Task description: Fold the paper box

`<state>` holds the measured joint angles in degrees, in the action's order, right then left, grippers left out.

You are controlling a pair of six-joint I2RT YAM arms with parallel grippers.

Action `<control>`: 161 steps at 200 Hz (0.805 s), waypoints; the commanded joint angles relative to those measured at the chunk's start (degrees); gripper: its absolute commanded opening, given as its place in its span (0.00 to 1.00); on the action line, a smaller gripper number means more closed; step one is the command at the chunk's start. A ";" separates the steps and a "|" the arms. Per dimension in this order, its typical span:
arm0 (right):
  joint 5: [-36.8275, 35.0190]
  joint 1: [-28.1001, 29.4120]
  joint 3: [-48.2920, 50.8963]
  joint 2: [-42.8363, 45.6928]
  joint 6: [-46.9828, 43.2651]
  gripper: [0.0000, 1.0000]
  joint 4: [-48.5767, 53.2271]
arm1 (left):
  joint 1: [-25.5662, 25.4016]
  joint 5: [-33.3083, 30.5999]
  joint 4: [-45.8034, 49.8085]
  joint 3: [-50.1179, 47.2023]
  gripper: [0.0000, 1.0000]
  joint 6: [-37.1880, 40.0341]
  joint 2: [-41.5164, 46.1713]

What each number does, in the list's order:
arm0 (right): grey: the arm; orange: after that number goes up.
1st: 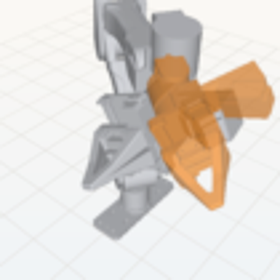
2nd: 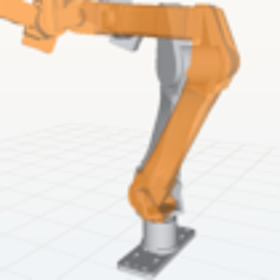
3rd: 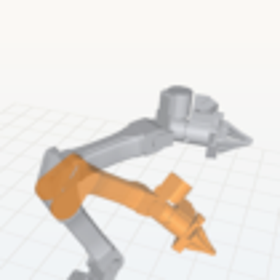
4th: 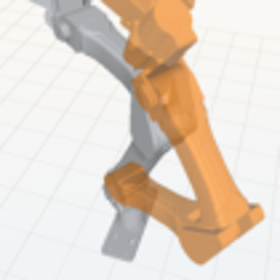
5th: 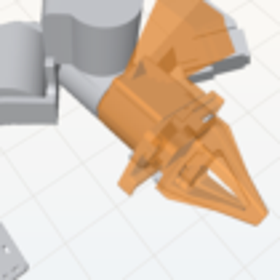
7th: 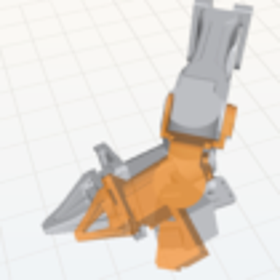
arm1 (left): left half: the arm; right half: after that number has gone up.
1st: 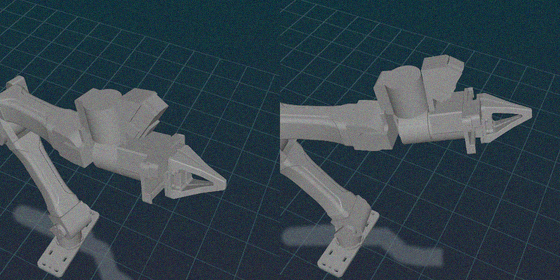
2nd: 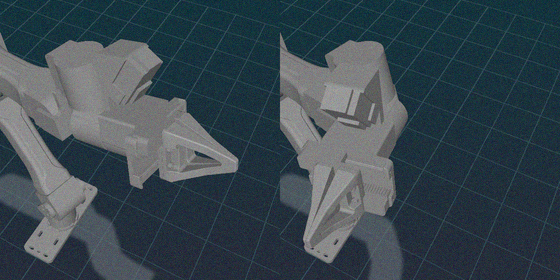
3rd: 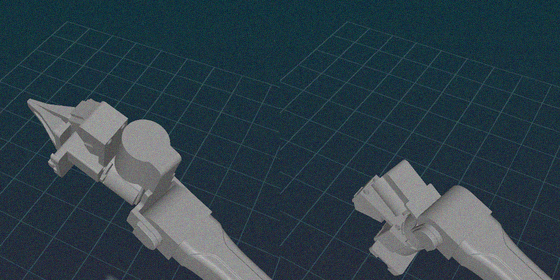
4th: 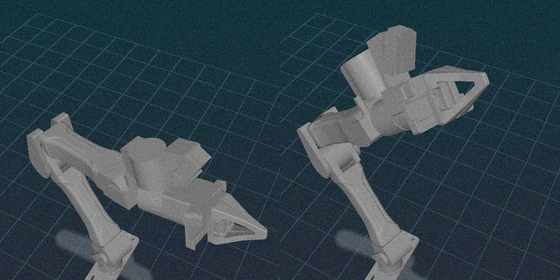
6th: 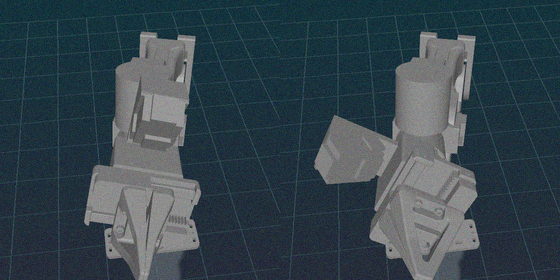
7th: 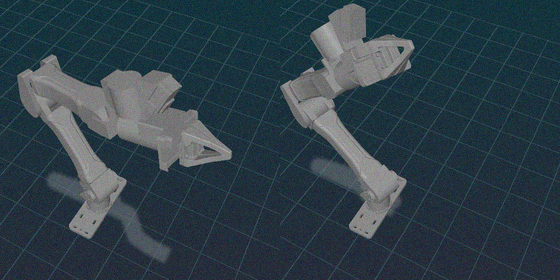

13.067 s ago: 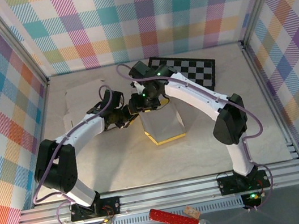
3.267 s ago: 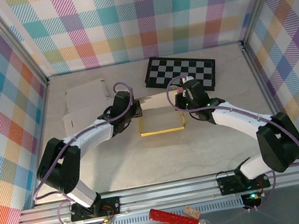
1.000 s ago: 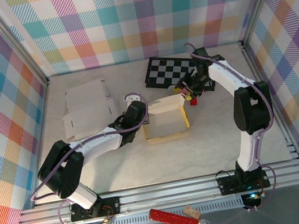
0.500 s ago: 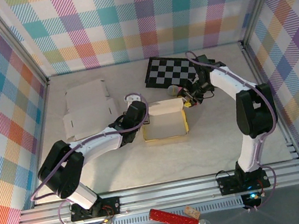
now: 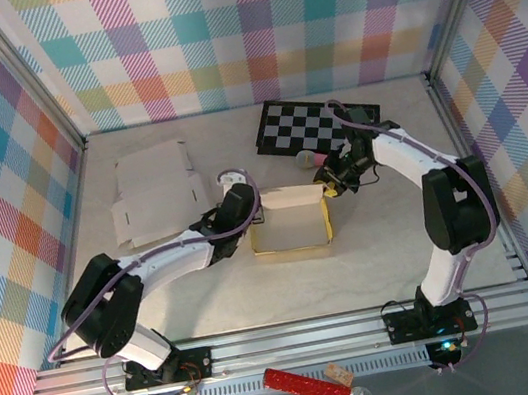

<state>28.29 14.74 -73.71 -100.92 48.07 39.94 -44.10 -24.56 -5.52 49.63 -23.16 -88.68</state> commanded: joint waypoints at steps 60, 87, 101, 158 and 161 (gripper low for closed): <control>-0.52 2.19 2.57 2.13 -2.81 0.24 -4.25 | -1.05 5.89 2.74 -1.99 0.05 -8.25 2.91; -0.80 2.39 2.22 2.48 -2.90 0.24 -4.30 | -1.04 6.45 3.54 0.75 0.02 -10.36 2.66; -0.87 2.48 2.15 2.56 -2.99 0.24 -4.30 | -1.06 6.55 3.00 0.89 0.01 -10.29 2.25; -1.51 3.60 5.58 4.25 -4.48 0.23 -5.79 | -2.22 5.42 -3.11 -6.78 0.03 -8.22 3.64; -1.63 3.72 5.80 4.44 -4.48 0.23 -5.90 | -2.35 5.41 -3.03 -7.02 0.04 -8.21 3.75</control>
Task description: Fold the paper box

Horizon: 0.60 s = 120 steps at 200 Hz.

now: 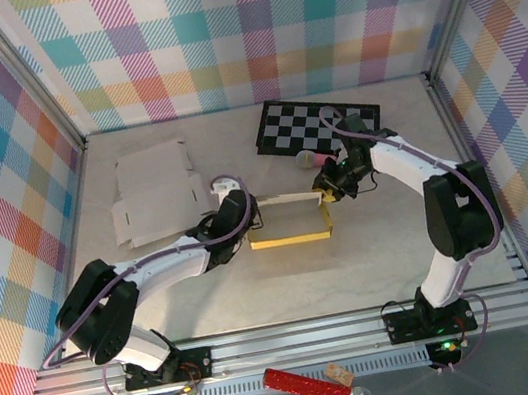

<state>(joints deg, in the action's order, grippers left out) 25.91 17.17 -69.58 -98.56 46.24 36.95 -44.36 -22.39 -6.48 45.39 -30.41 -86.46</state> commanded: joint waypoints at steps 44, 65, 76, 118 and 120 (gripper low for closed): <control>-0.32 1.66 4.27 4.89 -3.00 0.23 -4.15 | -3.42 3.66 1.55 -4.25 0.17 -2.92 4.43; -1.08 2.24 4.89 5.74 -3.34 0.23 -4.64 | -3.49 4.69 3.65 -4.08 0.25 -3.83 5.46; -1.29 2.61 5.40 5.93 -3.44 0.22 -4.96 | -3.56 5.57 5.06 -3.82 0.30 -4.35 5.74; -2.95 4.53 7.59 6.62 -3.89 0.22 -5.04 | -3.87 9.01 8.49 -4.69 0.43 -6.23 7.35; -3.10 4.54 7.79 6.72 -3.88 0.22 -5.11 | -3.84 9.29 8.57 -4.74 0.44 -6.24 7.42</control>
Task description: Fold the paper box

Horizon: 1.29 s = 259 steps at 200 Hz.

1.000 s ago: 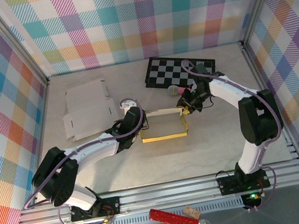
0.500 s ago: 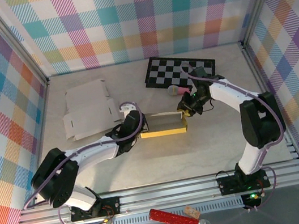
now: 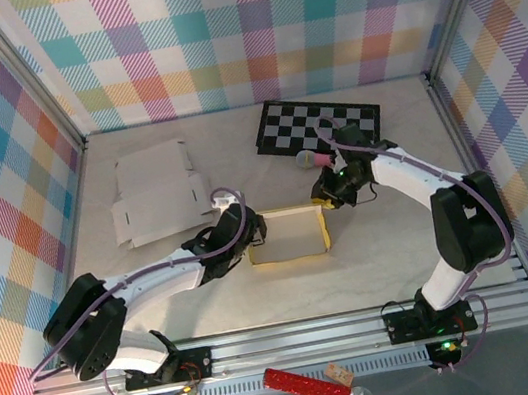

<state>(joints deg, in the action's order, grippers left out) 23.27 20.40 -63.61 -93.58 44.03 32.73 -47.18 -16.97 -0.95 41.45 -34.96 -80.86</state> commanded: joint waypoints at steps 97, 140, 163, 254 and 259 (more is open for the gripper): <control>-2.17 1.96 3.28 1.98 -1.42 0.21 -1.57 | -1.08 12.08 9.92 -2.16 0.62 -5.72 5.89; -2.45 2.18 2.82 1.61 -1.32 0.21 -1.19 | -1.09 16.82 16.23 -3.13 0.68 -5.39 10.51; -2.68 2.18 2.35 1.45 -0.92 0.21 -0.68 | -1.08 21.76 21.16 -2.88 0.78 -4.86 14.04; -4.82 2.27 0.23 1.58 -0.28 0.21 1.86 | -1.05 52.23 23.78 2.54 0.76 -5.97 25.14; -4.90 2.27 0.02 1.41 -0.35 0.21 2.02 | -1.07 52.67 24.83 3.77 0.76 -6.07 25.55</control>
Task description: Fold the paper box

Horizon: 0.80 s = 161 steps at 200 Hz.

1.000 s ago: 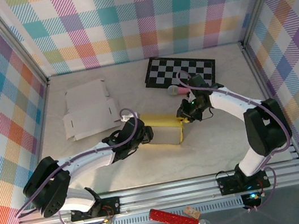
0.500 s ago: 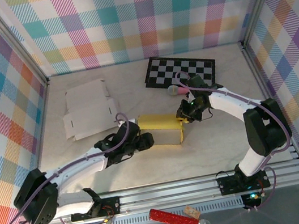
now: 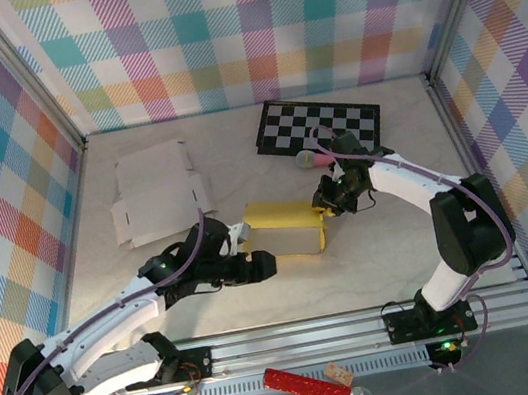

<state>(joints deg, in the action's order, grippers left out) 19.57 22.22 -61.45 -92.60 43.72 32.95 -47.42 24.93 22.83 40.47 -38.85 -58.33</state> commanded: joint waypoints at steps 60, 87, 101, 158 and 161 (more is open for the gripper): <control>-1.58 0.45 -3.24 0.14 -0.43 0.23 2.47 | 8.22 -3.15 22.87 30.62 0.71 4.09 -1.12; -1.12 0.46 -3.33 -0.21 -0.70 0.24 2.40 | 16.88 -16.20 33.70 40.05 0.71 6.79 -9.98; -1.18 0.46 -3.25 -0.15 -0.90 0.24 2.33 | 21.23 -15.70 32.16 41.42 0.71 6.95 -14.19; -1.37 0.46 -2.97 -0.96 -1.38 0.24 2.15 | 24.83 -2.94 20.77 40.00 0.55 9.04 -33.13; -1.30 0.47 -3.05 -1.03 -1.39 0.24 2.09 | 24.83 -2.76 20.83 39.89 0.55 9.05 -33.81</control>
<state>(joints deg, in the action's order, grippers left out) 18.41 22.22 -63.13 -92.64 43.57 34.33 -22.44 16.91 45.87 81.28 -32.01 -88.84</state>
